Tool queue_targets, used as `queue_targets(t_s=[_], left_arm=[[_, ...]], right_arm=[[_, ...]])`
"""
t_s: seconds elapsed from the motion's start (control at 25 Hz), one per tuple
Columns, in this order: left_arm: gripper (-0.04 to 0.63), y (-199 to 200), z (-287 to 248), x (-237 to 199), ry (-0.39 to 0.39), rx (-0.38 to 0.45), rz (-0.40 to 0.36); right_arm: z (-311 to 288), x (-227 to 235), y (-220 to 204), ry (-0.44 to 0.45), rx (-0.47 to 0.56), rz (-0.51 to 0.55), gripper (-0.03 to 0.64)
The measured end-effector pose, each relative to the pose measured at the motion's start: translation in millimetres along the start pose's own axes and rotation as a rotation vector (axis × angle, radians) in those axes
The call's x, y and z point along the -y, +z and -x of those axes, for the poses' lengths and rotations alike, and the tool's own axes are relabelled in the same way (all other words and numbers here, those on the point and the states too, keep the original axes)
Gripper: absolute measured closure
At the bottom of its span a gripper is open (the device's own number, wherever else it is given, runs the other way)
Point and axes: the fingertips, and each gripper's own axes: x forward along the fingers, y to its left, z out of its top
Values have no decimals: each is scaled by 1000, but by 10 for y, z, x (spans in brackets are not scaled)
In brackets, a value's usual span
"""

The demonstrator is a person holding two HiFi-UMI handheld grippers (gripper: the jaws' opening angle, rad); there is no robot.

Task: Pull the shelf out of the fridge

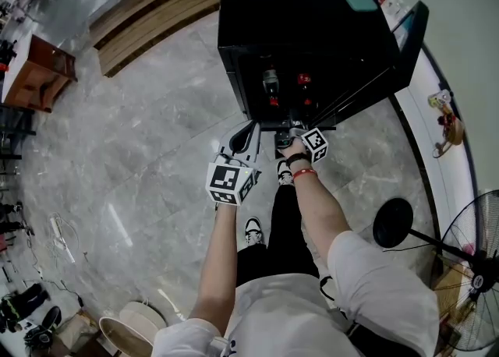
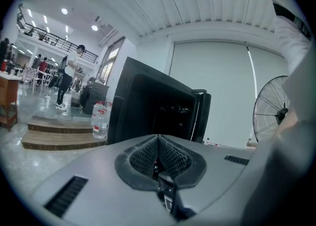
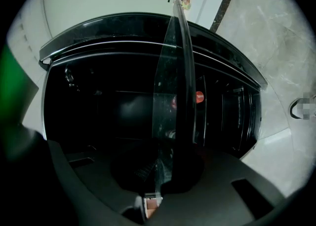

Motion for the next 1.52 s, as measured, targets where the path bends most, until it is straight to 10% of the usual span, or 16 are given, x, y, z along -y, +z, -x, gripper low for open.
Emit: queue_targets(t_s=[1.08, 1.52], left_arm=[[577, 262, 289, 94, -20, 8, -24], [577, 303, 594, 181, 5, -3, -19]], right_arm=[[724, -123, -136, 16, -76, -35, 592], [1362, -414, -182, -44, -171, 243, 592]])
